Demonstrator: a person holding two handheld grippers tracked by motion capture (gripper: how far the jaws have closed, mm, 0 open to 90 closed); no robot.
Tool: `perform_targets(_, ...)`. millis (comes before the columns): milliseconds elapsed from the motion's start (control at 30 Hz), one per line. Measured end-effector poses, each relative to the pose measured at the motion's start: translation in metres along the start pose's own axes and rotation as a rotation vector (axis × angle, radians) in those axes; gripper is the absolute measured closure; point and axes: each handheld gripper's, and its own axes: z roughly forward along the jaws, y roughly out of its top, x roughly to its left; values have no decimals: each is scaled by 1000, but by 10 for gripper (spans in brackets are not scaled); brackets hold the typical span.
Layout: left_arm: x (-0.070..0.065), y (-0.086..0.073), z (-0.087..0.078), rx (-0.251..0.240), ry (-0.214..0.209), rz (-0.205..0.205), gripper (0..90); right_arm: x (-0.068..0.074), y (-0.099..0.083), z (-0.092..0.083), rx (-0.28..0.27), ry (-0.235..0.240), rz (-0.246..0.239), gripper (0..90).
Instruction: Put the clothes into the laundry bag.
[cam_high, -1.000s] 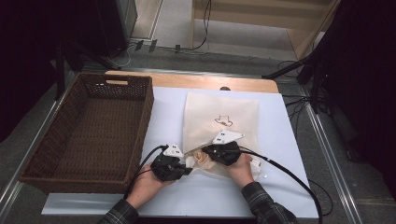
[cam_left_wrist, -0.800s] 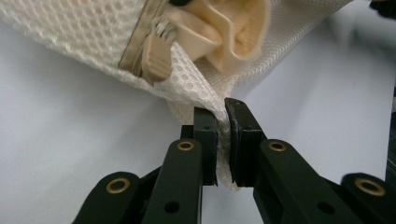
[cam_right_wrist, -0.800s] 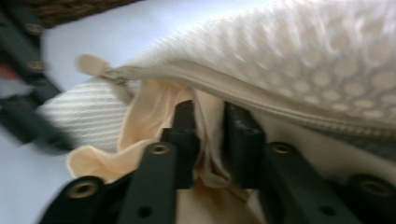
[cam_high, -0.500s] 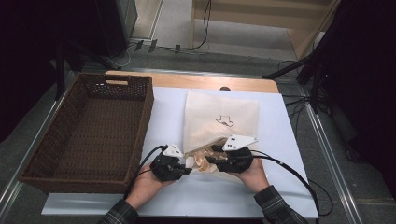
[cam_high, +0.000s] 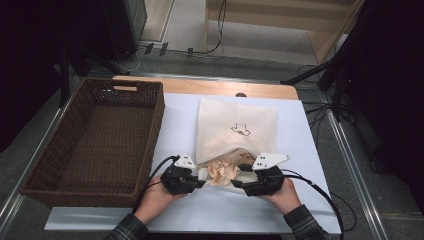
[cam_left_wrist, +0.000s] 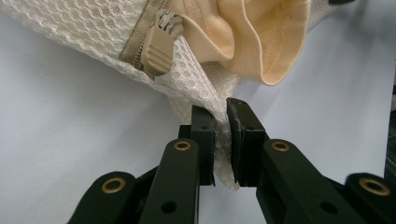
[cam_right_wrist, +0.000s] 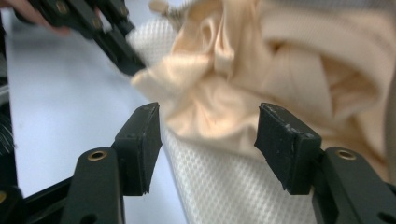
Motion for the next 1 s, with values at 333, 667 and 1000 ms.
perform_targets(333,1,0,1,5,-6,5,815,1,-12,22,90,41,31,379)
perform_targets(667,1,0,3,8,-13,-1,813,-2,-13,36,83,31,86,383)
perform_targets(1000,1,0,4,13,-13,2,813,-3,-12,40,86,-38,59,599)
